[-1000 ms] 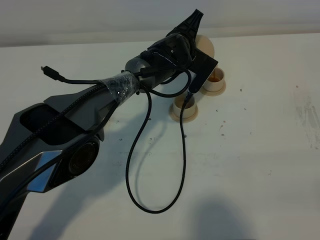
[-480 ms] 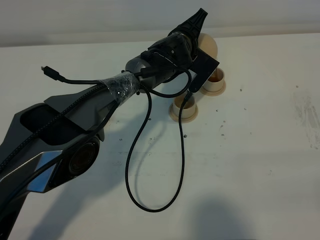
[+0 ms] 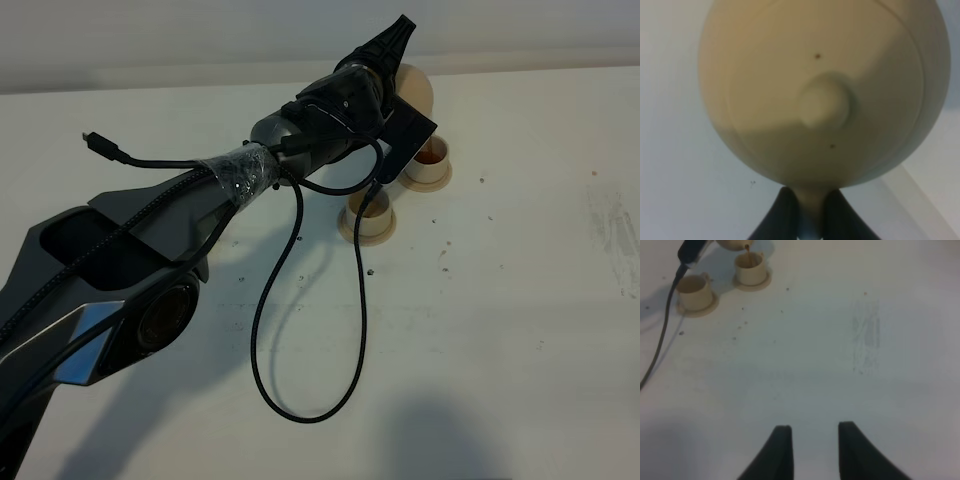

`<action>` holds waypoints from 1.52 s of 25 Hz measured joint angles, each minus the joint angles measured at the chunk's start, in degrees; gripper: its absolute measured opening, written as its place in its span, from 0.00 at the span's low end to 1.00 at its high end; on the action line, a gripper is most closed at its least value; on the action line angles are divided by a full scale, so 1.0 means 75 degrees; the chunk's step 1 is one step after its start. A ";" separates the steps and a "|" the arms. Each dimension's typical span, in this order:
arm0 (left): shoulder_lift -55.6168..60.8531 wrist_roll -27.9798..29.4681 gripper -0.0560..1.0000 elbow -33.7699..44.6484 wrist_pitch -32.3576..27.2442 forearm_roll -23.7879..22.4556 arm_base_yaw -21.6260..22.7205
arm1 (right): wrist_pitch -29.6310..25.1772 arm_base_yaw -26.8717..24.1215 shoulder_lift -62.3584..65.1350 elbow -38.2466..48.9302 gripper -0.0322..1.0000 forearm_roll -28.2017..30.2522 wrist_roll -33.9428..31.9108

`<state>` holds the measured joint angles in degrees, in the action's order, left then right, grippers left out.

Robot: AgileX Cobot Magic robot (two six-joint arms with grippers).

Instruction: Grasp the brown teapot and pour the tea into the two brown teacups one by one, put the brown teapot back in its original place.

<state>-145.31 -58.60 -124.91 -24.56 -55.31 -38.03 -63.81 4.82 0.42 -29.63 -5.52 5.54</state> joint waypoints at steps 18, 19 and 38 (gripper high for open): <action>0.0000 0.0572 0.14 0.0000 0.0021 -0.1066 0.0000 | 0.0000 0.0000 0.0000 0.0000 0.24 0.0000 -0.0013; 0.0000 0.0578 0.14 0.0000 0.0021 -0.1101 0.0000 | 0.0000 0.0000 0.0000 0.0000 0.24 0.0000 -0.0013; 0.0000 0.0578 0.14 0.0000 0.0310 -0.1532 0.0000 | 0.0000 0.0000 0.0000 0.0000 0.24 0.0000 -0.0022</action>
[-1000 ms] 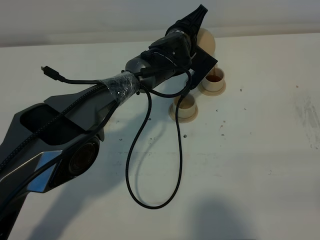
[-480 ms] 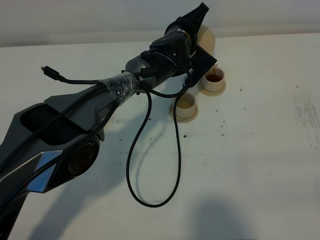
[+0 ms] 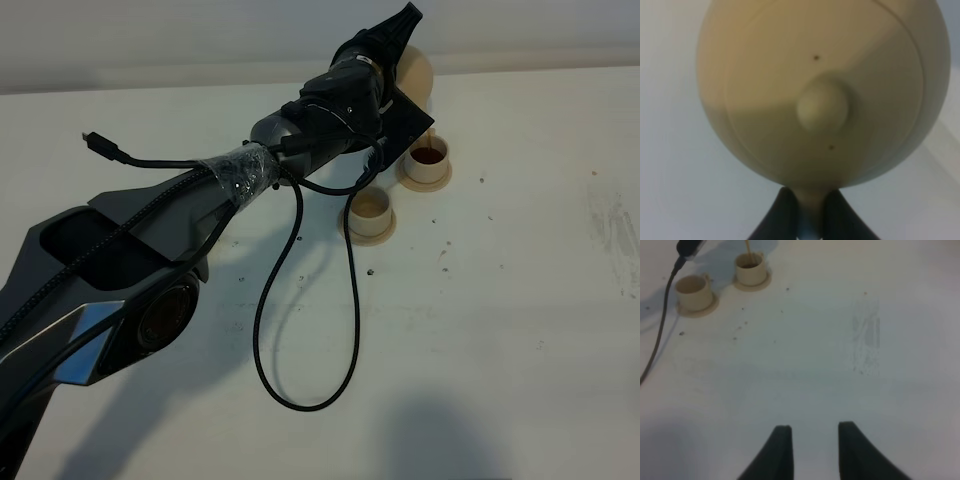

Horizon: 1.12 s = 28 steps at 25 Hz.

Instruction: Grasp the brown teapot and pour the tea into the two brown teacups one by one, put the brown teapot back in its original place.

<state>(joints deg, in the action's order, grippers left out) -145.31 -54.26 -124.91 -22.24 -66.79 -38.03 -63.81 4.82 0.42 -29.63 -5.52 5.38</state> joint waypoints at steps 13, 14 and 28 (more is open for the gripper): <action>0.0000 0.0000 0.14 0.0000 0.0008 -0.0036 0.0000 | 0.0000 0.0000 0.0000 0.0000 0.24 0.0000 0.0000; 0.0000 0.0000 0.14 0.0000 0.0008 -0.0036 0.0000 | 0.0000 0.0000 0.0000 0.0000 0.24 0.0000 0.0000; 0.0000 0.0030 0.14 0.0000 -0.0151 0.0426 0.0000 | 0.0000 0.0000 0.0000 0.0000 0.24 0.0000 -0.0008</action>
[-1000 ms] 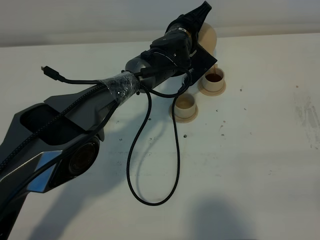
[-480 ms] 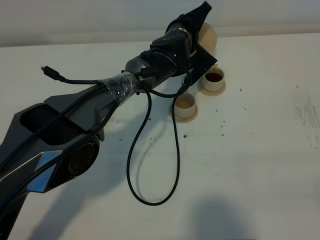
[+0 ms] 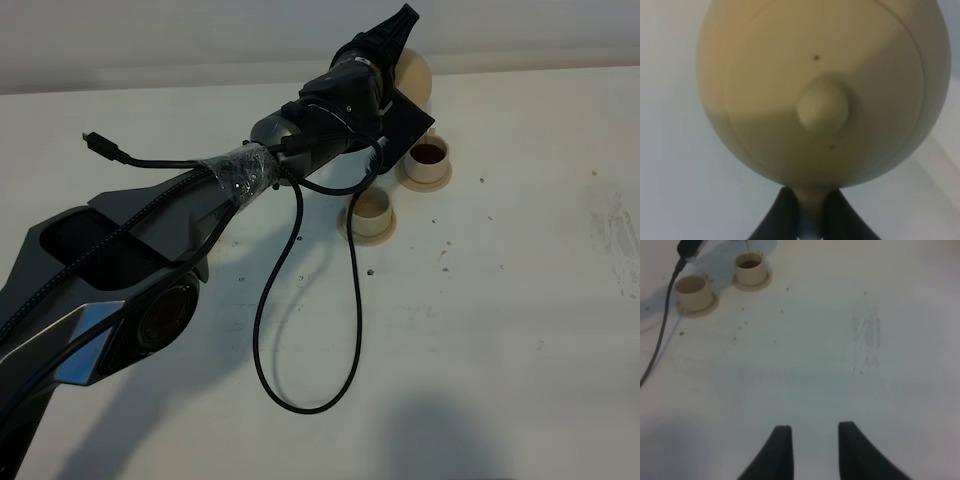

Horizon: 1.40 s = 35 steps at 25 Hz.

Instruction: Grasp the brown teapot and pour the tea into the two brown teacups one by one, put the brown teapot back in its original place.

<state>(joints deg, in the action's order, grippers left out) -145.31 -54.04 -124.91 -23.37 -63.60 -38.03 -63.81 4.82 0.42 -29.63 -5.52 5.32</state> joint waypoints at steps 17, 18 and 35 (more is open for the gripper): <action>0.0000 0.0000 0.14 -0.0002 -0.0887 0.2182 0.0009 | 0.0000 0.0000 0.0000 0.0000 0.24 0.0000 0.0000; 0.0000 0.0009 0.14 -0.0009 -0.0988 0.2294 0.0009 | 0.0000 0.0000 0.0000 0.0000 0.24 0.0000 0.0000; 0.0885 0.0796 0.14 -0.0031 -0.4286 0.4333 0.0088 | 0.0000 0.0000 0.0000 0.0000 0.24 0.0000 0.0000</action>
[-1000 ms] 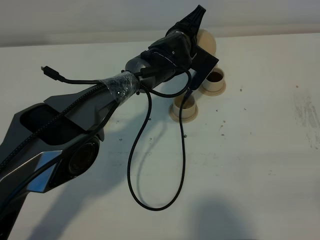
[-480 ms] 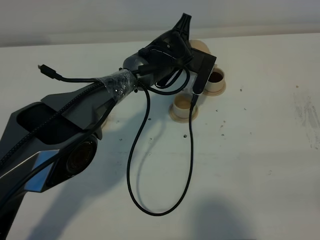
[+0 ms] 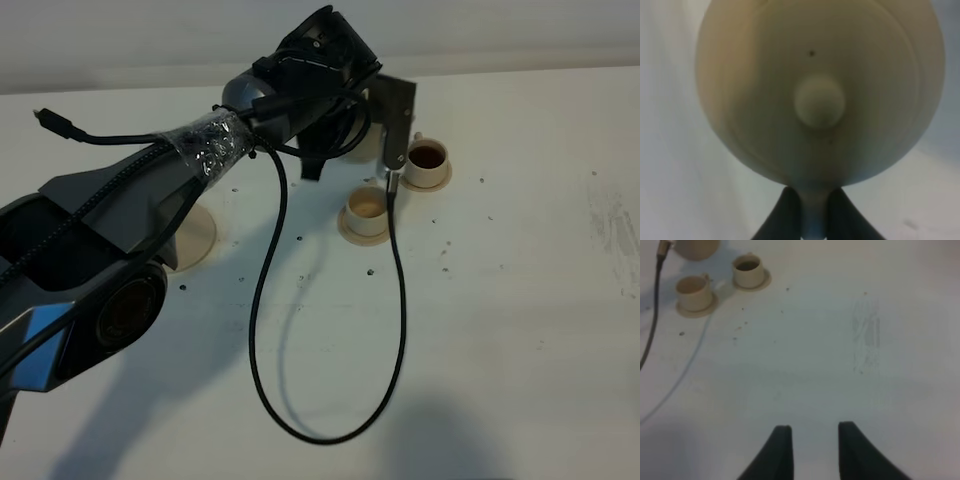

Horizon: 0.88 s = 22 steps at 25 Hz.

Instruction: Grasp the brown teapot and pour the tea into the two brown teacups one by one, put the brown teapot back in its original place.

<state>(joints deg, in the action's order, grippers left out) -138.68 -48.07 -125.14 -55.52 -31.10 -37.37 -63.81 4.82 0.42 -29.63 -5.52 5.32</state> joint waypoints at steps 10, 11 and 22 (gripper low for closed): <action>0.0000 0.0016 0.14 0.0000 -0.0701 0.2027 0.1066 | 0.0000 0.0000 0.0000 0.0000 0.24 0.0000 0.0000; 0.0000 0.0025 0.14 0.0000 -0.0662 0.2268 0.1183 | 0.0000 0.0000 0.0000 0.0000 0.24 0.0000 0.0000; -0.0074 0.0007 0.14 -0.0009 -0.0105 0.2998 0.1370 | 0.0000 0.0000 0.0000 0.0000 0.24 0.0000 0.0000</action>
<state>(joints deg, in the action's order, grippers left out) -139.23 -48.01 -125.21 -56.30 -8.62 -27.10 -63.81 4.82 0.42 -29.63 -5.52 5.32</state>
